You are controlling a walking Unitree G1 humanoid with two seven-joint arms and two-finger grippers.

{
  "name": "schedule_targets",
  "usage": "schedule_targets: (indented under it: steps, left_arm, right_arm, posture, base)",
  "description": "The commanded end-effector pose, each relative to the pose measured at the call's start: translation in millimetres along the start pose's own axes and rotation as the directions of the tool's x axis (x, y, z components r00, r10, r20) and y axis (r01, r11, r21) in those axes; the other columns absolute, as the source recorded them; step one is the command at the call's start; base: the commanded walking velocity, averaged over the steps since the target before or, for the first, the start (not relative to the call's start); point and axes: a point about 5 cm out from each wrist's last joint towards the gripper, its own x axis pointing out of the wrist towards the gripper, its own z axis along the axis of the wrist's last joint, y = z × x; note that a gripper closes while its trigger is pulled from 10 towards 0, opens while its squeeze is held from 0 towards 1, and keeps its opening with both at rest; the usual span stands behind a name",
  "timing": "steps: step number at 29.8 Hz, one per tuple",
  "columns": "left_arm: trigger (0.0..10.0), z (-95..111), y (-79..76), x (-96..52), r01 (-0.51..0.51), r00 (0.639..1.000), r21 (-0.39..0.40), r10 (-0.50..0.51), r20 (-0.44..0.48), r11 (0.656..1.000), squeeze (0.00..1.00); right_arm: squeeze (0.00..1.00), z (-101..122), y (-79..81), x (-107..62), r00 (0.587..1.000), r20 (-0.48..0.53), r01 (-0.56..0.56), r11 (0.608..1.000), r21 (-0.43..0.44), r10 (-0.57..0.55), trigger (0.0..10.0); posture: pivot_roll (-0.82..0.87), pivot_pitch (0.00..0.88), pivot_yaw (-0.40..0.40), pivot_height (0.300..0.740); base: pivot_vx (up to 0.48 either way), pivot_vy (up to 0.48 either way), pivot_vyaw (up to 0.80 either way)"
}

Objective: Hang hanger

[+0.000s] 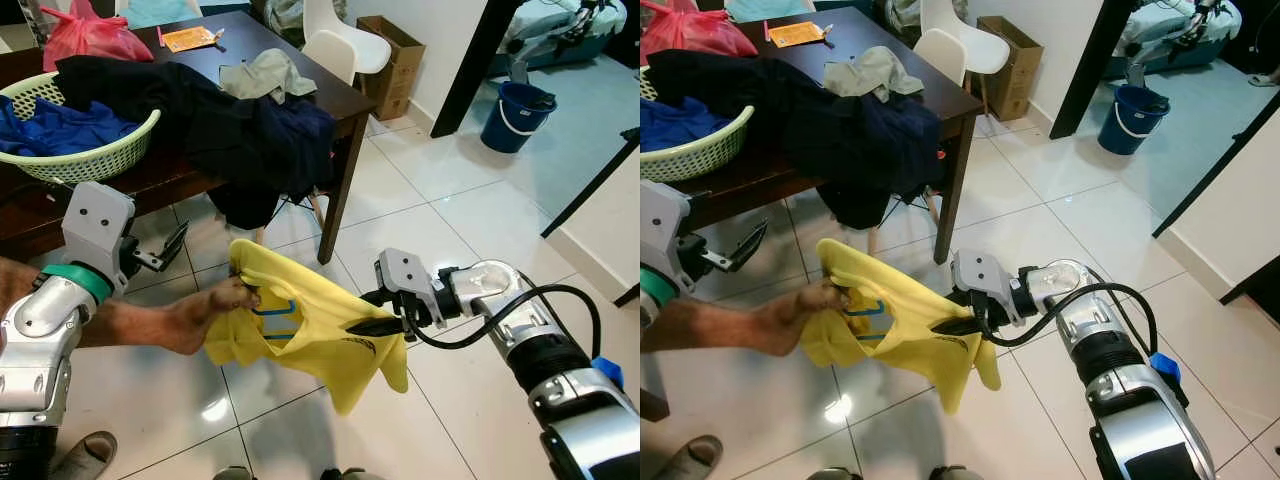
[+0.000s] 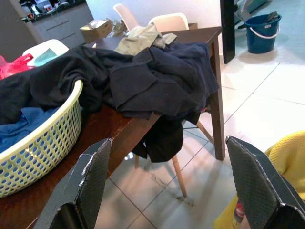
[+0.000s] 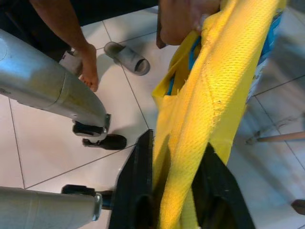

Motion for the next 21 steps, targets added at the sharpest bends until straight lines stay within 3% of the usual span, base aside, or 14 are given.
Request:
schedule_targets:
  steps: [1,21]
  left_arm:
    - [10.0,-1,0.2,-3.2,0.002,1.0,0.015,-0.002,-0.013,1.0,0.0]
    - [10.0,4,5.2,-4.1,-0.012,1.0,0.016,0.012,-0.012,1.0,0.0]
  right_arm:
    - [0.0,0,-1.7,-1.8,1.0,-0.011,0.011,1.0,-0.015,-0.011,0.0]
    - [0.0,3,-16.1,-4.1,0.98,0.035,0.194,0.981,0.014,-0.194,0.0]
  posture:
    - [0.16,0.0,-0.027,0.74]
    - [0.16,0.003,-0.019,0.74]
  base:
    - [0.0,0.0,0.0]
    - [0.0,0.0,0.0]
